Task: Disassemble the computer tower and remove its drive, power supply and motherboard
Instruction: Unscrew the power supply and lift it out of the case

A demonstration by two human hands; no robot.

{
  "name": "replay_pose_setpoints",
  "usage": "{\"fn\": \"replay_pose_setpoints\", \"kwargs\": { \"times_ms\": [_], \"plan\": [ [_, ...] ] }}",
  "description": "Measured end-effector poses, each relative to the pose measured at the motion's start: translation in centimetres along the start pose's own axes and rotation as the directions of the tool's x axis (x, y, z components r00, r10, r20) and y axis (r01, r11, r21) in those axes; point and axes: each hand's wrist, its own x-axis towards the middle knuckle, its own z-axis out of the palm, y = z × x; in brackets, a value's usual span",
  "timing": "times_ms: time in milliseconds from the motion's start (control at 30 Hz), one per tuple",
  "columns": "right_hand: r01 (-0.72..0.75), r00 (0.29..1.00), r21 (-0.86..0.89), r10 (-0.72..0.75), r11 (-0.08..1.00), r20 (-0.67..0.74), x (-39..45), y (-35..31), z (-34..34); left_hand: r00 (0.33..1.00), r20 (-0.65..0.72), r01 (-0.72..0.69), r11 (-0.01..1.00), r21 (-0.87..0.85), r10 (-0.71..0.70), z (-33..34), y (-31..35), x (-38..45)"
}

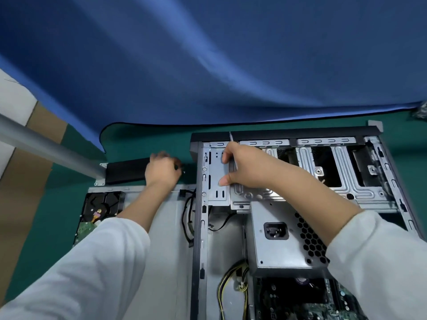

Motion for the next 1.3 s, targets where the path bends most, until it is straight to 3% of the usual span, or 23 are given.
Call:
{"fn": "replay_pose_setpoints", "kwargs": {
  "times_ms": [167,300,400,500,600,700,800,867,933,1000,1100,1133,1300],
  "plan": [
    [0.004,1.000,-0.006,-0.005,1.000,-0.008,0.2,0.1,0.2,0.998,0.031,-0.054,0.985,0.166,0.050,0.7,-0.2,0.9],
    [0.001,1.000,-0.002,-0.001,1.000,-0.008,0.0,0.0,0.1,0.995,0.055,-0.087,0.980,0.177,0.079,0.9,-0.1,0.9],
    [0.015,1.000,-0.001,-0.015,1.000,0.000,-0.3,-0.1,0.0,0.996,0.009,-0.086,0.995,0.057,0.086,0.2,-0.4,0.5],
    [0.050,0.999,-0.018,-0.050,0.999,-0.002,-1.1,-0.4,-0.5,0.994,-0.110,-0.042,0.950,-0.309,0.009,-2.0,-0.1,-1.2],
    [0.088,0.996,0.005,-0.088,0.996,0.008,-2.6,-1.0,-0.8,0.982,-0.142,0.007,0.773,-0.634,-0.125,-5.4,1.4,-4.9],
    [0.193,0.981,0.085,-0.189,0.978,-0.047,-4.4,-2.2,-0.4,0.990,-0.041,0.028,0.484,-0.875,-0.133,-8.3,3.3,-9.2],
    [0.281,0.960,0.145,-0.278,0.949,-0.037,-6.0,-3.9,0.4,0.989,0.147,0.144,0.214,-0.966,-0.001,-9.6,5.8,-12.5],
    [0.321,0.946,0.161,-0.325,0.933,-0.004,-6.8,-4.4,0.8,0.980,0.198,0.196,0.043,-0.980,0.030,-9.6,7.2,-13.8],
    [0.299,0.953,0.159,-0.303,0.941,-0.001,-7.3,-4.3,1.1,0.975,0.223,0.223,-0.033,-0.974,0.018,-9.3,7.7,-14.2],
    [0.243,0.970,0.125,-0.242,0.962,-0.027,-7.2,-3.9,1.3,0.981,0.193,0.194,0.039,-0.980,-0.034,-8.8,7.5,-14.2],
    [0.122,0.983,-0.147,-0.140,0.982,-0.118,-6.1,-2.8,0.9,0.987,-0.033,0.044,0.469,-0.882,-0.155,-7.4,6.8,-14.0],
    [0.073,0.983,-0.206,-0.106,0.976,-0.152,-5.8,-2.5,0.6,0.979,-0.091,0.027,0.561,-0.828,-0.180,-6.9,6.7,-14.2],
    [-0.058,0.992,-0.331,0.018,0.942,-0.122,-5.1,-0.7,-0.8,0.981,-0.016,0.110,0.624,-0.774,-0.194,-3.9,7.8,-16.6]
  ]
}}
